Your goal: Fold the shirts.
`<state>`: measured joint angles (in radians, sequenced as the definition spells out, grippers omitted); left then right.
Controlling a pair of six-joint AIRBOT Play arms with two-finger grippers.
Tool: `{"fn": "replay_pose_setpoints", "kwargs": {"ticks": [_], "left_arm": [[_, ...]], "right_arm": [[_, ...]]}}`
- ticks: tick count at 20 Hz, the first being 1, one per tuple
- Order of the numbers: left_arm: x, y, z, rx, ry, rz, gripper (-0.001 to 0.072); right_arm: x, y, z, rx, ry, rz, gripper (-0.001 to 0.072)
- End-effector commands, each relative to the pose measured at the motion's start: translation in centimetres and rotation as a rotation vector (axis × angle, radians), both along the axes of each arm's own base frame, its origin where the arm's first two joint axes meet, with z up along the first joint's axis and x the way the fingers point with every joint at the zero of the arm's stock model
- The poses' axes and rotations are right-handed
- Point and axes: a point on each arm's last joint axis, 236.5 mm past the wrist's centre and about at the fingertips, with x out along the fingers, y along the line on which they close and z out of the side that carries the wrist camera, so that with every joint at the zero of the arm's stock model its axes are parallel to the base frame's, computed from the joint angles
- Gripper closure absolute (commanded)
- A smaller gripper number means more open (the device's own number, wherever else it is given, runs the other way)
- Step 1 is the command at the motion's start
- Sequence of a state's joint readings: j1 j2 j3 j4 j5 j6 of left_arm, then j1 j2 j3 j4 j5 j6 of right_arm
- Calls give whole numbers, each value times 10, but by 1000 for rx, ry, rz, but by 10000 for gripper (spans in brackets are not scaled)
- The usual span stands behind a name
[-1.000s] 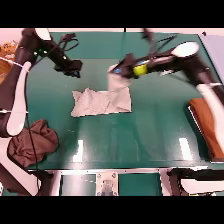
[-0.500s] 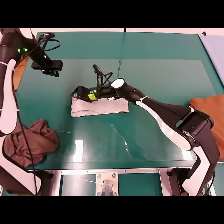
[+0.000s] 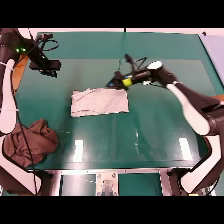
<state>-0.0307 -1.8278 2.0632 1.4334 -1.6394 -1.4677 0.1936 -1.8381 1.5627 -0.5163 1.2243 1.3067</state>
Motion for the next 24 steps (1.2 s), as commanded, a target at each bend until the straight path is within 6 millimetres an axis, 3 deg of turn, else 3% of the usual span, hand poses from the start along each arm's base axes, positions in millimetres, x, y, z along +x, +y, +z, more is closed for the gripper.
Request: {"fn": "replay_pose_setpoints", "kwargs": {"ticks": [1, 2, 3, 5, 7, 11, 12, 13, 14, 16, 18, 20, 22, 24], "left_arm": [[1, 1, 1, 1, -6, 8, 686], [2, 1, 1, -1, -6, 18, 686], [2, 1, 1, -2, -5, 21, 686], [2, 0, 1, -3, -6, 22, 686], [2, 1, 1, -3, -6, 23, 686], [2, 0, 1, -4, -4, 26, 686], [1, 0, 1, -4, -3, 25, 686], [1, 0, 1, -4, -2, 25, 686], [1, 0, 1, -4, -2, 25, 686], [-1, 0, 0, -3, 5, 24, 686], [-1, 0, 0, -4, 6, 24, 686], [-1, 0, 0, -4, 6, 24, 686], [-2, 0, 0, -4, 9, 23, 686], [-3, 0, 0, -3, 15, 22, 686]], "right_arm": [[-4, -107, -40, -300, 65, -83, 610], [-9, -116, -50, -304, 111, -112, 294], [-14, -119, -64, -304, 141, -128, 95], [-23, -111, -88, -287, 176, -148, 95], [-27, -88, -103, -235, 166, -148, 95], [-29, -29, -111, -158, 144, -140, 100], [-25, -17, -108, -151, 113, -140, 208], [-19, -9, -99, -133, 90, -142, 577], [-11, -2, -85, -105, 64, -146, 687], [13, 2, -45, -61, -22, -148, 703], [37, -13, 12, -14, -121, -164, 703], [58, -53, 71, 2, -212, -225, 704], [76, -119, 117, -26, -275, -368, 704], [75, -195, 145, -63, -270, -519, 704]]}}
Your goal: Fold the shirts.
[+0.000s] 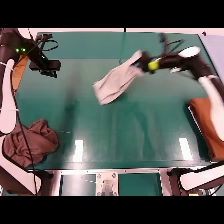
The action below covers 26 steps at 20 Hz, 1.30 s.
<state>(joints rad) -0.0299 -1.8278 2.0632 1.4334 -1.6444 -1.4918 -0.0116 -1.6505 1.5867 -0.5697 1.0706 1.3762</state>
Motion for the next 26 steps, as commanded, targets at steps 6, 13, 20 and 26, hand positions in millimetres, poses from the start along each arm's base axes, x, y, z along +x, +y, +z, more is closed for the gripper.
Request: {"fn": "replay_pose_setpoints", "kwargs": {"ticks": [6, 13, 20, 26], "left_arm": [[-3, 0, 0, 1, 12, -3, 687], [-4, -1, -2, -3, 17, -3, 686], [-7, -2, -6, -9, 34, -6, 686], [-7, -7, -5, -28, 34, -16, 686]], "right_arm": [[-86, -302, 97, -191, 6, -561, 704], [-214, -419, 66, -289, 280, -809, 704], [-311, -449, 53, -473, 556, -989, 704], [-375, -430, -33, -431, 945, -1029, 704]]}}
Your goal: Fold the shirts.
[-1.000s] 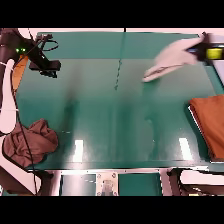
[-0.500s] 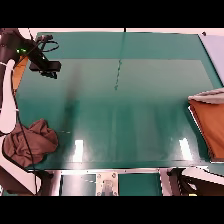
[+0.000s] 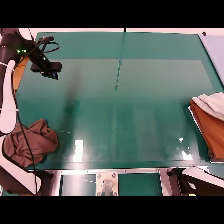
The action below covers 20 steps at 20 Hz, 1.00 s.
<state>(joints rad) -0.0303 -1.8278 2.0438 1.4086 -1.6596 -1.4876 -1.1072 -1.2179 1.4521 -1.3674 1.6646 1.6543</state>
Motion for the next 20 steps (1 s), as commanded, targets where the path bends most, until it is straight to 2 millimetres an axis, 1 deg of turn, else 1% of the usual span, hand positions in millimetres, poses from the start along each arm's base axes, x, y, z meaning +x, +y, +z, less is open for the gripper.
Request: {"fn": "replay_pose_setpoints", "kwargs": {"ticks": [1, 3, 4, 5, 6, 7, 8, 9, 11, 12, 13, 14, 15, 16, 18, 19, 20], "left_arm": [[0, -1, 0, -6, -1, -4, 686], [0, -1, 0, -6, -1, -4, 686], [0, -1, 1, -6, -2, -4, 686], [0, -1, 1, -6, -3, -4, 686], [0, -1, 0, -6, -2, -4, 686], [0, -1, 0, -6, -2, -4, 686], [0, -1, 0, -6, -3, -4, 686], [0, -1, 0, -6, -3, -4, 686], [-1, -1, 1, -6, 1, -6, 686], [-1, -4, 2, -19, 2, -9, 686], [-3, -10, 6, -41, 0, -15, 686], [-4, -16, 13, -67, -13, -21, 687], [-6, -23, 26, -97, -36, -29, 687], [-7, -27, 39, -118, -66, -33, 686], [-15, -28, 62, -125, -108, -37, 687], [-22, -28, 69, -125, -110, -34, 687], [-34, -28, 74, -125, -107, -34, 686]], "right_arm": [[-59, 11, -52, 84, 254, -134, 703], [-86, 21, -78, 123, 379, -179, 702], [-95, 24, -88, 132, 417, -177, 599], [-102, 27, -95, 143, 447, -175, 277], [-106, 29, -98, 151, 467, -172, 73], [-106, 28, -99, 153, 469, -172, 72], [-105, 26, -97, 146, 464, -173, 73], [-99, 23, -92, 135, 441, -181, 73], [-69, 18, -75, 120, 327, -188, 91], [-49, 17, -64, 111, 260, -168, 184], [-24, 18, -50, 98, 181, -136, 447], [2, 23, -37, 93, 102, -95, 632], [31, 32, -24, 89, 21, -42, 673], [55, 47, -13, 92, -34, 21, 704], [90, 81, -6, 62, -80, 157, 703], [107, 105, -4, 33, -104, 256, 703], [121, 134, -5, 10, -128, 347, 702]]}}
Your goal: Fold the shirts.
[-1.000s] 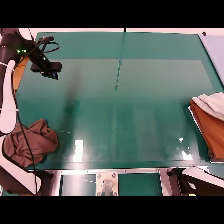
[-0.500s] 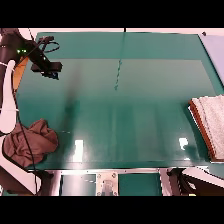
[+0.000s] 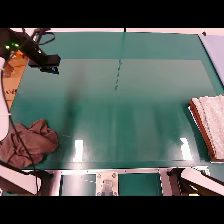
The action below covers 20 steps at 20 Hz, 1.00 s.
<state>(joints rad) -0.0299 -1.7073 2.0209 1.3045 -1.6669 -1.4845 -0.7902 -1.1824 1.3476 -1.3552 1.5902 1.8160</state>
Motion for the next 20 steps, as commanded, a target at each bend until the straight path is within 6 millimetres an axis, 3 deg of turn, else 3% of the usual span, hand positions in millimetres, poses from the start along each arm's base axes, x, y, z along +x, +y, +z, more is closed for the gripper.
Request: {"fn": "replay_pose_setpoints", "kwargs": {"ticks": [1, 3, 5, 7, 9, 13, 20], "left_arm": [[-31, -4, 23, -22, -9, -2, 687], [-63, -2, 20, -19, 18, 3, 687], [-94, 1, 8, -10, 21, 16, 686], [-129, 4, -13, -7, 40, 34, 687], [-166, 5, -38, -8, 74, 46, 686], [-207, 6, -64, -7, 139, 63, 686], [-201, 5, -65, -17, 122, 91, 686]], "right_arm": [[56, 86, 12, -44, -147, 277, 702], [64, 150, 0, -49, -188, 443, 702], [51, 209, -23, -12, -168, 578, 702], [33, 254, -49, 24, -118, 695, 702], [19, 286, -67, 43, -92, 775, 702], [25, 320, -70, 26, -176, 865, 702], [25, 325, -69, 29, -185, 876, 702]]}}
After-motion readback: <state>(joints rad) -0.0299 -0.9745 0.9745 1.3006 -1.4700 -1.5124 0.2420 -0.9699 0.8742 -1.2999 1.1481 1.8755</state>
